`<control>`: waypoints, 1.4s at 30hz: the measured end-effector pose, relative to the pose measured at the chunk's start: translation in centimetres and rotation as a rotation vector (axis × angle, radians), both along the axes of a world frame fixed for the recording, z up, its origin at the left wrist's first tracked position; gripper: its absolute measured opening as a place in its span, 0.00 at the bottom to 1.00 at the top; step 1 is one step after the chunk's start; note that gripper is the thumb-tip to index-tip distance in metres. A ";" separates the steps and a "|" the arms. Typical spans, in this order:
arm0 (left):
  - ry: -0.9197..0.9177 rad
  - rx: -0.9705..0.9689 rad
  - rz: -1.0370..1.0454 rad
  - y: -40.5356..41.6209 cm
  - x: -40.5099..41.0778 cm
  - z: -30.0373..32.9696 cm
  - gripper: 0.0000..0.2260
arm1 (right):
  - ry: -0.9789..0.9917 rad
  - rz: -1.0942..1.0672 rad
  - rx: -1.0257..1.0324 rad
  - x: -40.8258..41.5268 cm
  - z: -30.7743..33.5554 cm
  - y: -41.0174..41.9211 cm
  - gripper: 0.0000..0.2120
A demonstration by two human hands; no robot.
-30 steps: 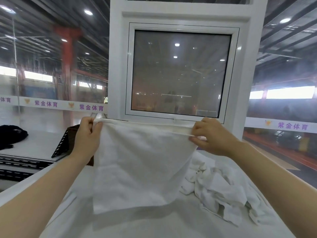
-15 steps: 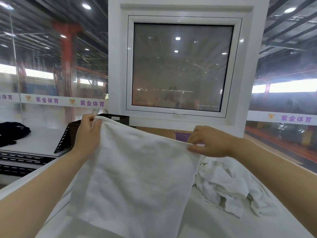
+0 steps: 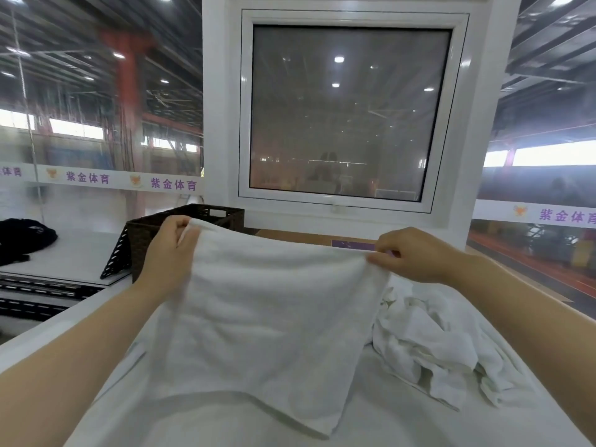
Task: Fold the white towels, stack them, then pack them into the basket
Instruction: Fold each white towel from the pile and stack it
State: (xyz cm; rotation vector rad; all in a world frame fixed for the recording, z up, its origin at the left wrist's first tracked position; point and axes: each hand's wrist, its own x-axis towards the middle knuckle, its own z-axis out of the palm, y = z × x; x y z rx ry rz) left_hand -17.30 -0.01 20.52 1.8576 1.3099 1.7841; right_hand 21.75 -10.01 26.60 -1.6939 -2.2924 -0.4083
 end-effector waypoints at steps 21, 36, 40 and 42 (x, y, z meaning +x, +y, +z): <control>-0.164 -0.582 -0.805 -0.3 -2.3 1.6 0.36 | 0.781 0.069 -0.690 0.4 3.5 -2.0 0.21; 0.482 -0.394 -0.124 6.0 2.5 -10.5 0.09 | -0.631 -0.320 -0.234 -2.0 -10.4 6.0 0.03; 0.065 -0.485 -0.240 7.0 3.8 -11.7 0.07 | -0.639 -0.394 -0.073 -2.3 -11.7 7.2 0.10; 0.009 -0.428 -0.268 7.1 3.7 -12.4 0.08 | -0.613 -0.421 0.003 -2.4 -12.2 6.9 0.10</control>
